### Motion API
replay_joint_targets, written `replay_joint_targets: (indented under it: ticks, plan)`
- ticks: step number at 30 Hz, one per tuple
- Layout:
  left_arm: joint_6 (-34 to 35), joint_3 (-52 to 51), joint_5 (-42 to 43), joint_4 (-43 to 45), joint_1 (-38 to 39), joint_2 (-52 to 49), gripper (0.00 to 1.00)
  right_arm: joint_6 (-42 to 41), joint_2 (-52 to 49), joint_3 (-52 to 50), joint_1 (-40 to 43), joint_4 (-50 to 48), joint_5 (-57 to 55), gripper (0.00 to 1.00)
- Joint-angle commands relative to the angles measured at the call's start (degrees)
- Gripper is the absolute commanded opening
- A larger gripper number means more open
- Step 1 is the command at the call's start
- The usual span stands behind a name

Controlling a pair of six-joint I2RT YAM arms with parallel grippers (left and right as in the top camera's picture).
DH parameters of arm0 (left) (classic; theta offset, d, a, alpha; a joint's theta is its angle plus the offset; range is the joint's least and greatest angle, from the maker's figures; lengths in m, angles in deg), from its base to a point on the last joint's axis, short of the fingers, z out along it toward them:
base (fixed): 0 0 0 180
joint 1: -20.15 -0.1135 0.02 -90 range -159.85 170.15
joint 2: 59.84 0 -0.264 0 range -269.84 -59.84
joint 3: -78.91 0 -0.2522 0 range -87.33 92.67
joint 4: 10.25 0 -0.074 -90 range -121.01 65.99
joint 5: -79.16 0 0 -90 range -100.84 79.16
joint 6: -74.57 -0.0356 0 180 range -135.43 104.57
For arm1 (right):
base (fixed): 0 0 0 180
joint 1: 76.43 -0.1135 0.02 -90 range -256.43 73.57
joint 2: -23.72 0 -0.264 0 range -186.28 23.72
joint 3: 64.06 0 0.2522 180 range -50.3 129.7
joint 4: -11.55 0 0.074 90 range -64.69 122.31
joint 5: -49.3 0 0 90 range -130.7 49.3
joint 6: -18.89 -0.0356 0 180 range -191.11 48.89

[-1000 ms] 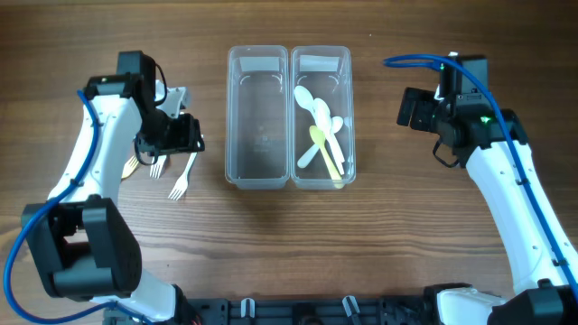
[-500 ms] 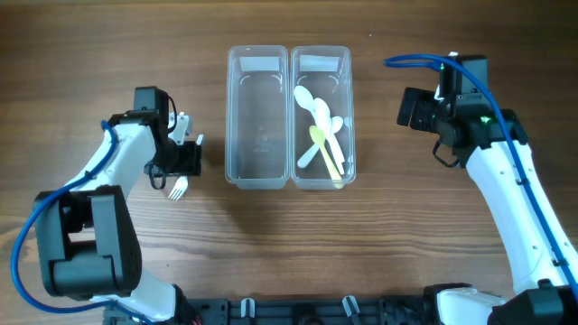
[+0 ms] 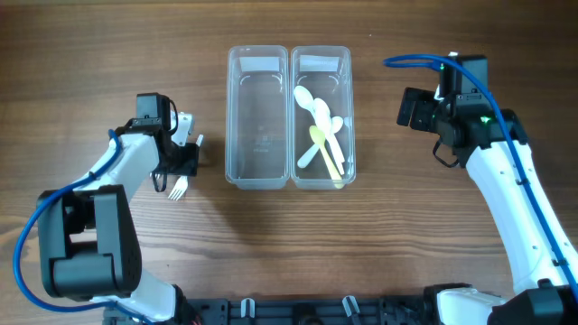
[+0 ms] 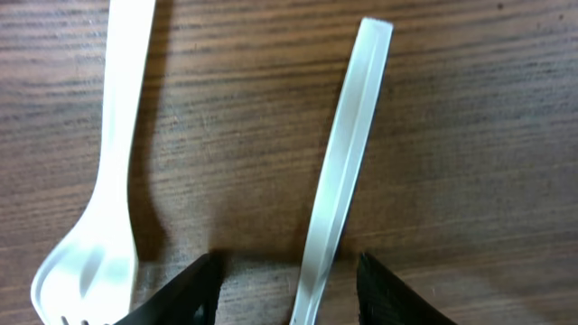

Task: Pack container
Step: 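Move the left gripper to the white fork and grasp it, then carry the white fork into the left container and release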

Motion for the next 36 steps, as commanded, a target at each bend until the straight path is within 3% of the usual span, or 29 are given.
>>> replay_joint_targets:
  ticks: [1, 3, 5, 9, 19, 23, 29, 36]
  plan:
    - [-1.53, -3.17, -0.11, 1.55, 0.11, -0.7, 0.49, 0.74, -0.37, 0.76, 0.13, -0.15, -1.01, 1.0]
    - [-1.53, -3.72, 0.13, 1.88, 0.11, -0.7, 0.46, 0.74, -0.37, 0.76, 0.13, -0.15, -1.01, 1.0]
    - [-1.51, -3.74, 0.33, 1.88, 0.11, -0.7, 0.27, 0.74, -0.37, 0.76, 0.13, -0.15, -1.01, 1.0]
    - [-1.51, -3.72, 0.31, 2.38, 0.11, -0.7, 0.04, 0.74, -0.37, 0.76, 0.13, -0.15, -1.01, 1.0]
    - [0.11, 1.77, 2.67, 2.58, 0.11, 2.58, 0.04, 0.74, -0.37, 0.76, 0.13, -0.15, -1.01, 1.0]
    - [7.04, 5.31, 3.3, 1.14, 0.11, 12.15, 0.04, 0.74, -0.37, 0.76, 0.13, -0.15, -1.01, 1.0]
    - [11.54, 5.33, 10.36, -1.95, 1.07, 24.37, 0.04, 0.74, -0.37, 0.76, 0.13, -0.15, -1.01, 1.0]
    - [20.22, 5.31, 10.43, -3.5, 9.66, 25.9, 0.04, 0.74, -0.37, 0.76, 0.13, -0.15, -1.01, 0.99]
